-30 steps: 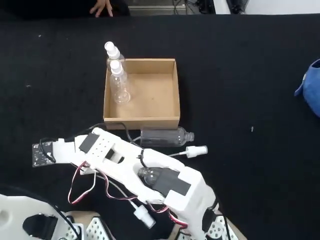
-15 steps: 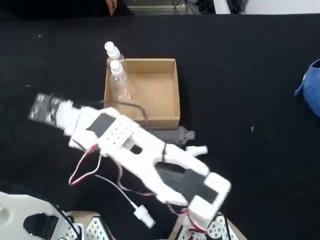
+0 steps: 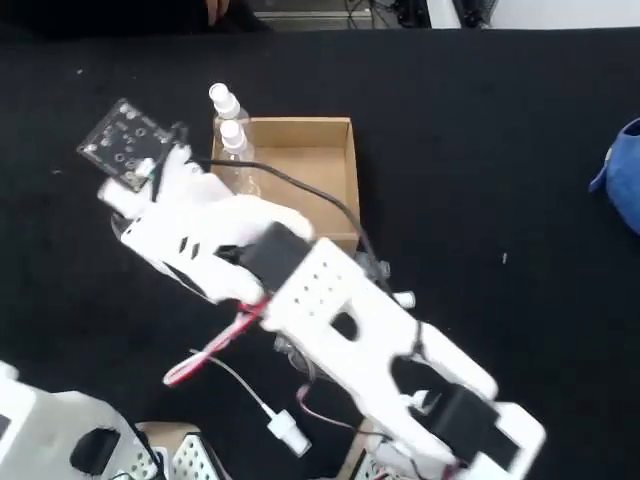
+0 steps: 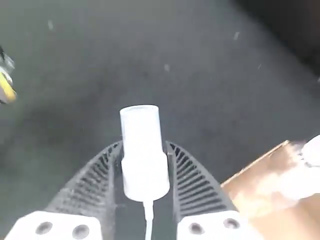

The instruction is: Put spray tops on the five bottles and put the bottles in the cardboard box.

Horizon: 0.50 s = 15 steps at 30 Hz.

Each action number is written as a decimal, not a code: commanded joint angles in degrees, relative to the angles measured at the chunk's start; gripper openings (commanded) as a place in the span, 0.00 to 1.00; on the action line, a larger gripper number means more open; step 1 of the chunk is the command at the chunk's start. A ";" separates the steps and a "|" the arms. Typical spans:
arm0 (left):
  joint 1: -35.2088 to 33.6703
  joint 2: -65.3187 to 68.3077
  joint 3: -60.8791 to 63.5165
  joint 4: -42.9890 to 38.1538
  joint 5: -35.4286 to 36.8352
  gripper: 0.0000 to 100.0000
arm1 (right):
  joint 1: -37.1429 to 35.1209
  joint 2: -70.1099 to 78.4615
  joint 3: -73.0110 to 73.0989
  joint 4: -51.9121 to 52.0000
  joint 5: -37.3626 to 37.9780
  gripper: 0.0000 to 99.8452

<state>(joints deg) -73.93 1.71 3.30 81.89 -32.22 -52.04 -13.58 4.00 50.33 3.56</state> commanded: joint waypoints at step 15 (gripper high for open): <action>15.87 -32.97 25.89 -16.18 23.65 0.03 | 6.15 -21.41 -2.15 -8.26 -12.66 0.01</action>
<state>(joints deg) -62.59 -24.40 28.79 68.09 -15.78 -48.97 -32.48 4.00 45.93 -6.37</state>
